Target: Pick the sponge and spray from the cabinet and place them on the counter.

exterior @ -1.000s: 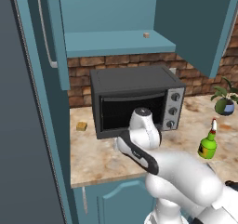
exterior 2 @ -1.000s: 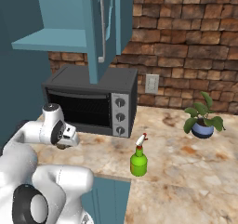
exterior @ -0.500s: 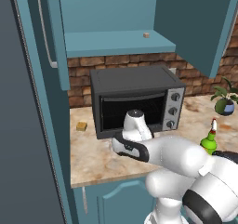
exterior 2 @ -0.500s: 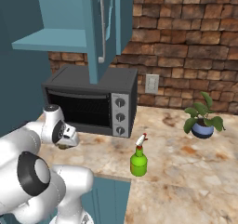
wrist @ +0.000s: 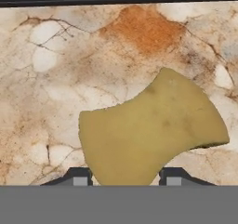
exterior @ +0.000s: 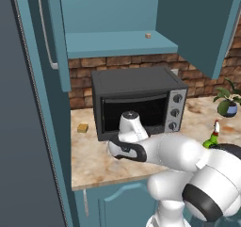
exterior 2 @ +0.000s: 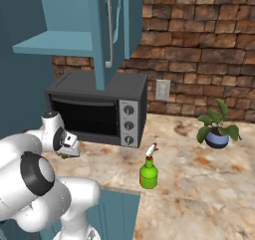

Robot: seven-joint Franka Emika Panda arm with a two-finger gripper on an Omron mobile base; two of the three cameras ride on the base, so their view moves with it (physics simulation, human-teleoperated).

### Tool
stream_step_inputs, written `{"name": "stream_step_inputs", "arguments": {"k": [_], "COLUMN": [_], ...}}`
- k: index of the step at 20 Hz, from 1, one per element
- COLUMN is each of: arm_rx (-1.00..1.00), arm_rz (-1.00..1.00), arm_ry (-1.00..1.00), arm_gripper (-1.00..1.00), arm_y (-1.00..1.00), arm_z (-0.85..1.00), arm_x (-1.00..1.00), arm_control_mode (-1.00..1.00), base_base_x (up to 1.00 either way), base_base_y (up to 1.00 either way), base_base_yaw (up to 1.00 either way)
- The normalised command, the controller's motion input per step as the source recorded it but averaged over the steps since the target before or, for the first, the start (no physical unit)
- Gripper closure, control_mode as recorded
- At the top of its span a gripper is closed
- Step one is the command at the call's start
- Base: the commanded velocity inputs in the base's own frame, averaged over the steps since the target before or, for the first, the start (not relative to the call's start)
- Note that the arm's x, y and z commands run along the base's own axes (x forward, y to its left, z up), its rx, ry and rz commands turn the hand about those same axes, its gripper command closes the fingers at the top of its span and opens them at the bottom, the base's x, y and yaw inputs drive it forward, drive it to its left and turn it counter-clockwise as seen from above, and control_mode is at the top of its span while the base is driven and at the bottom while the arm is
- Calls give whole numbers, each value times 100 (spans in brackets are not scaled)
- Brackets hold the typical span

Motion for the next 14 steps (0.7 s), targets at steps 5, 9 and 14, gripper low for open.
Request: {"name": "stream_step_inputs", "arguments": {"k": [5, 9, 14], "arm_rx": [0, 0, 0], "arm_rz": [0, 0, 0], "arm_ry": [0, 0, 0], "arm_gripper": [-100, -100, -100], "arm_y": [-37, -15, -16], "arm_z": [0, 20, 52], "arm_x": [-20, -11, -9], "arm_control_mode": [-100, -100, -100], "base_base_x": [0, 0, 0], "base_base_y": [0, 0, 0], "base_base_yaw": [0, 0, 0]}}
